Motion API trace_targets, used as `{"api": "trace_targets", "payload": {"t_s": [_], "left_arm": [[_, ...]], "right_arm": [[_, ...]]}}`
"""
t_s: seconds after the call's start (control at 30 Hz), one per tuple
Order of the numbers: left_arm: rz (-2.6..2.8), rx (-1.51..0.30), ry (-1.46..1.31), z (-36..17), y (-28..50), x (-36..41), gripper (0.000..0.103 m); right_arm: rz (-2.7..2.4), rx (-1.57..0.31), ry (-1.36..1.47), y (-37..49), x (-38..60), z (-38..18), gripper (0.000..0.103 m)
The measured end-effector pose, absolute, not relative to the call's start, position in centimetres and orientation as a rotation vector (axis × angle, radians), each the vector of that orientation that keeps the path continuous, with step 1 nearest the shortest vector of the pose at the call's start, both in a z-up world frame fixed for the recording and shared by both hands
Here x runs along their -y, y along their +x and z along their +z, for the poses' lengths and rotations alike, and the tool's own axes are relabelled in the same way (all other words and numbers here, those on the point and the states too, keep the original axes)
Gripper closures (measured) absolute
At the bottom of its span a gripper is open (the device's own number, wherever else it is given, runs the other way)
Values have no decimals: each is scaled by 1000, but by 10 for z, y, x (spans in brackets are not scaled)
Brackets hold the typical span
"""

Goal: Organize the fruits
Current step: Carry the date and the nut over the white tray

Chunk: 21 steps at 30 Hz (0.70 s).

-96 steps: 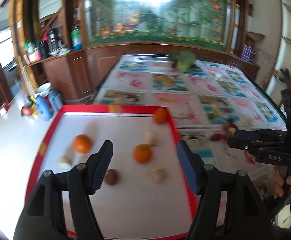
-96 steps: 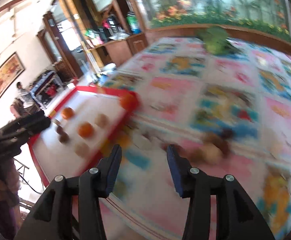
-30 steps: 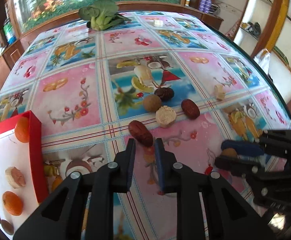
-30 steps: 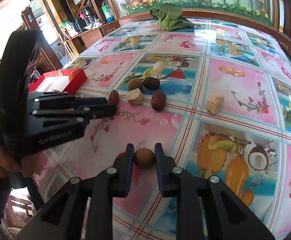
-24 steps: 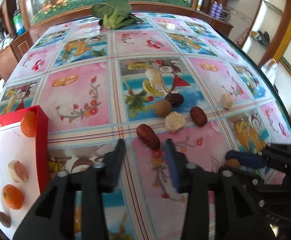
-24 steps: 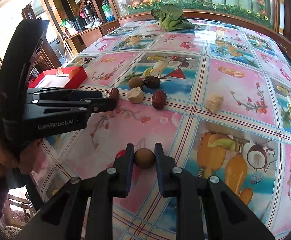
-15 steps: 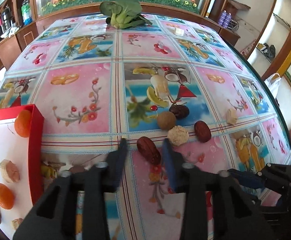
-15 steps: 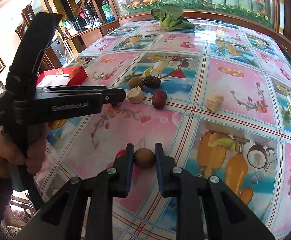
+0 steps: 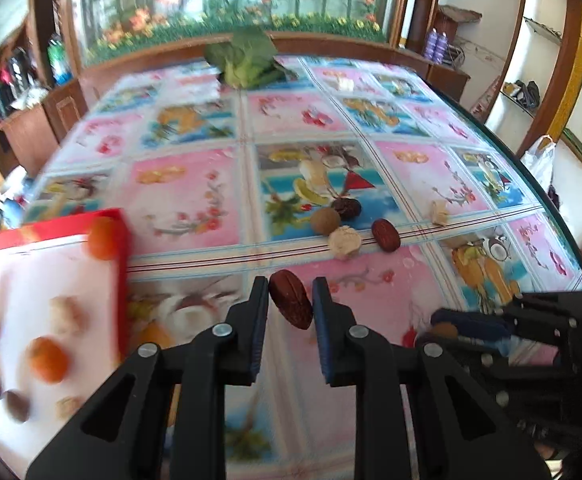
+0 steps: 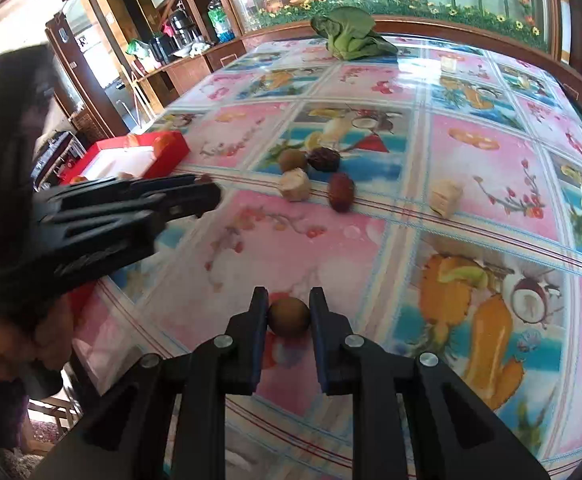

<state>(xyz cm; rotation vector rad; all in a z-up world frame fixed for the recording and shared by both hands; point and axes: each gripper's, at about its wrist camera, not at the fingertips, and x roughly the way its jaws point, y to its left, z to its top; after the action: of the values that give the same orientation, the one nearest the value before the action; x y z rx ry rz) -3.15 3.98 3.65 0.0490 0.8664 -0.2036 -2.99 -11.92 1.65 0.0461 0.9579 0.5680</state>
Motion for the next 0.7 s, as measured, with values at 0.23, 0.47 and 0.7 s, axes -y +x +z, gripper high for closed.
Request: {"api": "trace_targets", "payload": {"t_s": [0.23,0.47,0.7], "left_arm": [[-58,-774,73,58,-69,-82,79],[54,-746,55,61,-91,-127,79],[157,-745,54,55,-107,-167,79]], "right_arm": [[651,-886,56,-34,79,42,84],[747,-872,32,-34,14,54,84],[818,-859,-3,-38,-41,56,84]]}}
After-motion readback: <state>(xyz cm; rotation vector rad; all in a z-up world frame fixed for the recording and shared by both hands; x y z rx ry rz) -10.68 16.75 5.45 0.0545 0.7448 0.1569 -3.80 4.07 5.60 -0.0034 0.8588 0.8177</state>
